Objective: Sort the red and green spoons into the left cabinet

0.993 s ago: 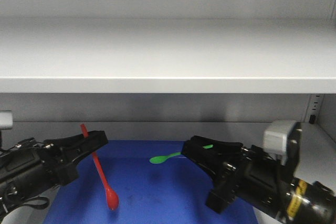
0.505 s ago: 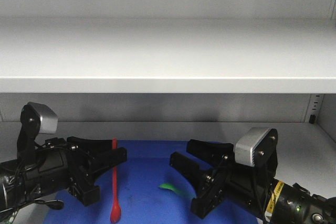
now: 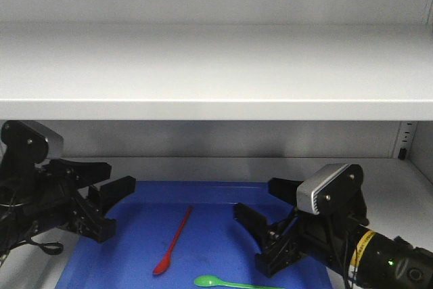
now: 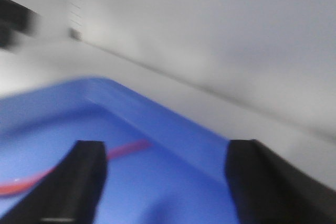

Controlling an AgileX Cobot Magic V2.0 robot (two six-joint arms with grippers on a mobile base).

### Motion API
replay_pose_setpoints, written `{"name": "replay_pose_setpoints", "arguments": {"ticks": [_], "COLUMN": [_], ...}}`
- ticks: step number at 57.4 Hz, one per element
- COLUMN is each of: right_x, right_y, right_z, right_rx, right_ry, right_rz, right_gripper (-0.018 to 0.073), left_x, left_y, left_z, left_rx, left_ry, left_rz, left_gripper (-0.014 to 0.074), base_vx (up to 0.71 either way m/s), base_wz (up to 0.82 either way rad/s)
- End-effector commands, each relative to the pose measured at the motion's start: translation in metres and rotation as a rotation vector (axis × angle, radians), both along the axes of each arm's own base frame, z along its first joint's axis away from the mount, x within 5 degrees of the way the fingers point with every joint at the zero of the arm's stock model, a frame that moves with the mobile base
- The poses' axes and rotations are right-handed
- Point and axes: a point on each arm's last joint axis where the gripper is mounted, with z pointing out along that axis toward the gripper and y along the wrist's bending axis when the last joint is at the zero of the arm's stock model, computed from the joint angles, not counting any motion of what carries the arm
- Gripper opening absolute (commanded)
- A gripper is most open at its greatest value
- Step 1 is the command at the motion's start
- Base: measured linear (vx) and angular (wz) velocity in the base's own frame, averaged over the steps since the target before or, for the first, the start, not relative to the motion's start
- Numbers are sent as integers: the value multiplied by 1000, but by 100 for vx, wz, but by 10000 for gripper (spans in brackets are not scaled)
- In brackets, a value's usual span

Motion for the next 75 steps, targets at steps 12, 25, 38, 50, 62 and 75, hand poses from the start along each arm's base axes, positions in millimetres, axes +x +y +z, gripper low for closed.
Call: {"name": "replay_pose_setpoints", "arguments": {"ticks": [12, 25, 38, 50, 62, 75], "right_x": [-17, -44, -88, -124, -132, -132], "right_y": [-28, -48, -69, -83, -87, -87], "right_z": [33, 57, 69, 72, 71, 71], "right_rx": [-19, -6, 7, 52, 60, 55], "right_ry": [145, 164, 120, 50, 46, 47], "right_rz": [-242, -343, -390, -396, -406, -408], "right_gripper": [-15, -4, -4, -4, -3, -3], "left_x": [-32, -71, -123, -163, -179, -180], "left_y": [7, 21, 38, 51, 60, 60], "left_z": [26, 28, 26, 15, 15, 15], "left_rx": [-20, -38, -106, -70, -52, -59], "left_ry": [-98, -131, -185, -271, -338, -340], "left_rz": [1, 50, 102, 128, 181, 185], "left_gripper": [49, -5, -5, -5, -4, -4], "base_vx": [0, 0, 0, 0, 0, 0], "base_wz": [0, 0, 0, 0, 0, 0]}}
